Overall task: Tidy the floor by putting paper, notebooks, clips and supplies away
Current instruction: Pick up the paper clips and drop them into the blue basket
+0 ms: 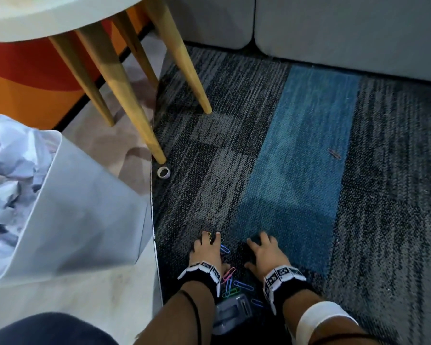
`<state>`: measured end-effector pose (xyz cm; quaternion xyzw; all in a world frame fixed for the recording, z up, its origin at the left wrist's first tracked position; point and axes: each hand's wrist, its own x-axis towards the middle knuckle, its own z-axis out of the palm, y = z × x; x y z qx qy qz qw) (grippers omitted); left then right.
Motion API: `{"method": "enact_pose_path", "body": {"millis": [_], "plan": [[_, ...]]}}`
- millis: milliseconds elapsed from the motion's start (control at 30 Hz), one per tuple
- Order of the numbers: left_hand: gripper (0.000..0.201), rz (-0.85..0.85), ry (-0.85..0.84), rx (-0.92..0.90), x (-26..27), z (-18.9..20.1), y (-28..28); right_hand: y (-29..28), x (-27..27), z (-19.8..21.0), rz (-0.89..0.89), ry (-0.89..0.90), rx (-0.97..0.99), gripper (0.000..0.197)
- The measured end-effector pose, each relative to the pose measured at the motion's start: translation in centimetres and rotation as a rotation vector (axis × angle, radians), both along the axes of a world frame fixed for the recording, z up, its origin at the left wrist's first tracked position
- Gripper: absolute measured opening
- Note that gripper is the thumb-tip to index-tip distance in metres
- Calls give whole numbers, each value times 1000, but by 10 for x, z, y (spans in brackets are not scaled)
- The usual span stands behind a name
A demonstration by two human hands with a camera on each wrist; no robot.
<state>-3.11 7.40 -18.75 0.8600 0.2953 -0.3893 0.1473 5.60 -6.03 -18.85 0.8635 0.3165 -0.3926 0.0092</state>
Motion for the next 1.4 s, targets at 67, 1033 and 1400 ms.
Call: {"method": "enact_pose_path", "body": {"millis": [67,1033,1400], "plan": [[72,-14,-12,-18,-1,2,-1,-1,0,0,13,14,-4,65],[41,121,-98,-129,11,-2,15,14,-28,-10,426,140,84,37],[24,255,-193,-156,15,15,25,11,-4,-5,159,128,108,28]]}}
